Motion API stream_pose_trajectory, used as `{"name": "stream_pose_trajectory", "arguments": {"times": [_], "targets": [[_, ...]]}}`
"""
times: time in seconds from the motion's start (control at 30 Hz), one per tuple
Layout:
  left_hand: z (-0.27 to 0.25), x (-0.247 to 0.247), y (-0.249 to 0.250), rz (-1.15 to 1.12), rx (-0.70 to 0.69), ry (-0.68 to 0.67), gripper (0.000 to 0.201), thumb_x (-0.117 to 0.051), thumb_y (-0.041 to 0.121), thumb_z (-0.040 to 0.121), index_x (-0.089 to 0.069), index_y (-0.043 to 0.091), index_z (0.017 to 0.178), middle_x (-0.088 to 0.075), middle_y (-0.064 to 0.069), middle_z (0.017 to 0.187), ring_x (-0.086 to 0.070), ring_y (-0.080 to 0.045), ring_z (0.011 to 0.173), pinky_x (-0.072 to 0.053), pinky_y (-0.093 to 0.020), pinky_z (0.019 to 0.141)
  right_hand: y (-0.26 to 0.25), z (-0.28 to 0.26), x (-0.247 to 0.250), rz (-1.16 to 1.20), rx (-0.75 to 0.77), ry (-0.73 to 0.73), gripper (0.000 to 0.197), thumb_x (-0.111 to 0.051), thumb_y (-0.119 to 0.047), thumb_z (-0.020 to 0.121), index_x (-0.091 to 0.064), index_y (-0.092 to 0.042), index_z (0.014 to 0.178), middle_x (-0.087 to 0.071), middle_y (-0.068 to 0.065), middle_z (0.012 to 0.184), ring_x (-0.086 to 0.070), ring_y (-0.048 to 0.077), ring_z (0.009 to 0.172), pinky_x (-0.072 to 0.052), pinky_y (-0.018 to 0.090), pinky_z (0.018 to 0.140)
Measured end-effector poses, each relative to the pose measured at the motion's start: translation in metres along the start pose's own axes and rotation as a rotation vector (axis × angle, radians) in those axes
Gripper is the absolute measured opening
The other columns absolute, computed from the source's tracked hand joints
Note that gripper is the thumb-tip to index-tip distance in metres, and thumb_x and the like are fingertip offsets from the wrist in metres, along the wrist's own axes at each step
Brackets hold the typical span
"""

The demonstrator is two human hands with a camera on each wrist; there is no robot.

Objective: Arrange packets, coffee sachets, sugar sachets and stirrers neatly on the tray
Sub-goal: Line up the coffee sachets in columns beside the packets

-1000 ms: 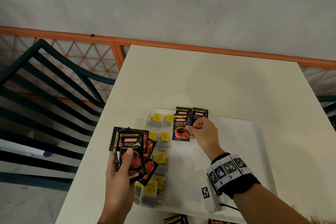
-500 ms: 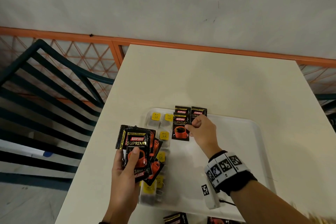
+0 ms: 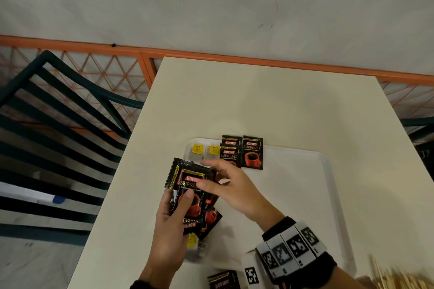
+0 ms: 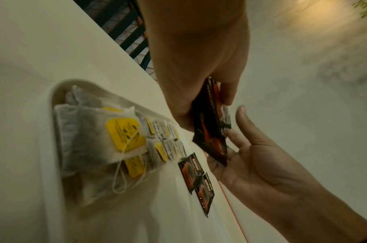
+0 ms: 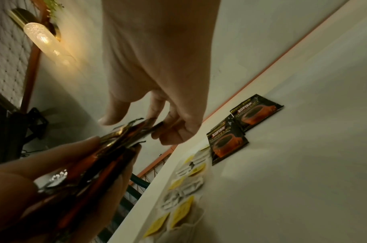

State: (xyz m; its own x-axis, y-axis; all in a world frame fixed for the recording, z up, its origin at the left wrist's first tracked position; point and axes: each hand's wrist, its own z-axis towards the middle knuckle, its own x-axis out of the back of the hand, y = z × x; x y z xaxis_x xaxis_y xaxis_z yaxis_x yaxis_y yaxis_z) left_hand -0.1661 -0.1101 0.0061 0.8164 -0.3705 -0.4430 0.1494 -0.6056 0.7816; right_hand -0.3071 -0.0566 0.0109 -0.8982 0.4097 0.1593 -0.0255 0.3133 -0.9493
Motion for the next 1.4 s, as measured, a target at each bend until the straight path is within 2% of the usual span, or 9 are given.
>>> {"name": "stream_pose_trajectory", "arguments": {"times": [0.3,0.57,0.67,0.73,0.87,1.03,1.17,1.27,1.4], "targets": [[-0.002,-0.003,0.000,0.000,0.072,-0.042,0.038,-0.051,0.032,0.082,-0.058,0.021,0.117,-0.070,-0.011,0.106,-0.070,-0.022,0.093,-0.059,-0.032,0.069,-0.001,-0.004,0.002,0.100,0.051,0.012,0.027,-0.076,-0.011,0.073,-0.067,-0.028,0.091,-0.068,-0.008,0.090,-0.064,0.007,0.087,-0.052,0.026,0.084],[0.004,0.002,0.001,-0.003,0.074,0.032,0.028,-0.054,0.025,0.082,-0.060,0.018,0.109,-0.074,-0.007,0.094,-0.072,-0.022,0.080,-0.058,-0.031,0.058,0.000,-0.012,0.010,0.208,-0.045,-0.025,0.021,-0.064,-0.010,0.084,-0.053,-0.017,0.101,-0.068,0.004,0.092,-0.068,0.010,0.076,-0.056,0.024,0.062],[0.004,0.004,0.001,0.008,0.064,0.043,0.030,-0.056,0.026,0.079,-0.061,0.018,0.108,-0.074,-0.007,0.093,-0.072,-0.023,0.079,-0.058,-0.032,0.057,0.000,-0.015,0.020,0.314,-0.106,0.042,0.016,-0.054,-0.014,0.090,-0.053,-0.020,0.105,-0.065,0.009,0.104,-0.068,0.016,0.085,-0.057,0.030,0.066],[0.004,0.007,0.001,0.022,0.060,0.054,0.036,-0.058,0.028,0.075,-0.060,0.019,0.109,-0.074,-0.007,0.094,-0.072,-0.025,0.081,-0.059,-0.034,0.060,0.004,-0.014,0.028,0.456,-0.161,0.122,0.023,-0.044,-0.015,0.095,-0.049,-0.025,0.116,-0.060,0.011,0.113,-0.066,0.023,0.089,-0.058,0.037,0.066],[0.006,0.013,0.001,0.026,0.062,0.074,0.025,-0.055,0.022,0.084,-0.060,0.019,0.108,-0.075,-0.004,0.088,-0.072,-0.021,0.076,-0.058,-0.032,0.055,0.013,-0.011,0.048,0.534,-0.233,0.219,0.040,-0.036,-0.011,0.099,-0.033,-0.032,0.133,-0.061,0.011,0.104,-0.062,0.022,0.068,-0.050,0.026,0.049],[0.006,0.011,0.001,0.027,0.071,0.087,0.021,-0.053,0.020,0.087,-0.060,0.020,0.107,-0.073,-0.005,0.091,-0.072,-0.019,0.074,-0.056,-0.028,0.051,0.026,-0.002,0.068,0.491,-0.287,0.353,0.058,-0.046,0.002,0.093,-0.022,-0.023,0.139,-0.055,0.014,0.119,-0.060,0.023,0.091,-0.051,0.029,0.059],[0.006,0.009,0.000,0.045,0.086,0.107,0.029,-0.057,0.026,0.083,-0.059,0.020,0.111,-0.071,-0.007,0.099,-0.071,-0.022,0.081,-0.056,-0.027,0.052,0.038,0.007,0.071,0.380,-0.324,0.561,0.033,-0.060,0.000,0.085,-0.048,-0.005,0.115,-0.062,0.019,0.106,-0.063,0.025,0.086,-0.055,0.030,0.066],[0.006,0.008,-0.001,0.056,0.095,0.107,0.026,-0.058,0.027,0.080,-0.061,0.023,0.105,-0.072,-0.005,0.094,-0.071,-0.022,0.080,-0.055,-0.027,0.050,0.048,0.014,0.066,0.270,-0.336,0.661,0.012,-0.068,-0.007,0.081,-0.058,-0.013,0.082,-0.066,0.009,0.087,-0.062,0.025,0.085,-0.053,0.027,0.065],[0.006,0.009,-0.001,0.063,0.102,0.109,0.020,-0.056,0.025,0.084,-0.061,0.024,0.104,-0.074,-0.004,0.089,-0.071,-0.023,0.080,-0.056,-0.029,0.051,0.054,0.018,0.057,0.210,-0.318,0.736,0.019,-0.070,-0.007,0.080,-0.060,-0.003,0.095,-0.062,0.011,0.085,-0.062,0.024,0.080,-0.054,0.024,0.062]]}}
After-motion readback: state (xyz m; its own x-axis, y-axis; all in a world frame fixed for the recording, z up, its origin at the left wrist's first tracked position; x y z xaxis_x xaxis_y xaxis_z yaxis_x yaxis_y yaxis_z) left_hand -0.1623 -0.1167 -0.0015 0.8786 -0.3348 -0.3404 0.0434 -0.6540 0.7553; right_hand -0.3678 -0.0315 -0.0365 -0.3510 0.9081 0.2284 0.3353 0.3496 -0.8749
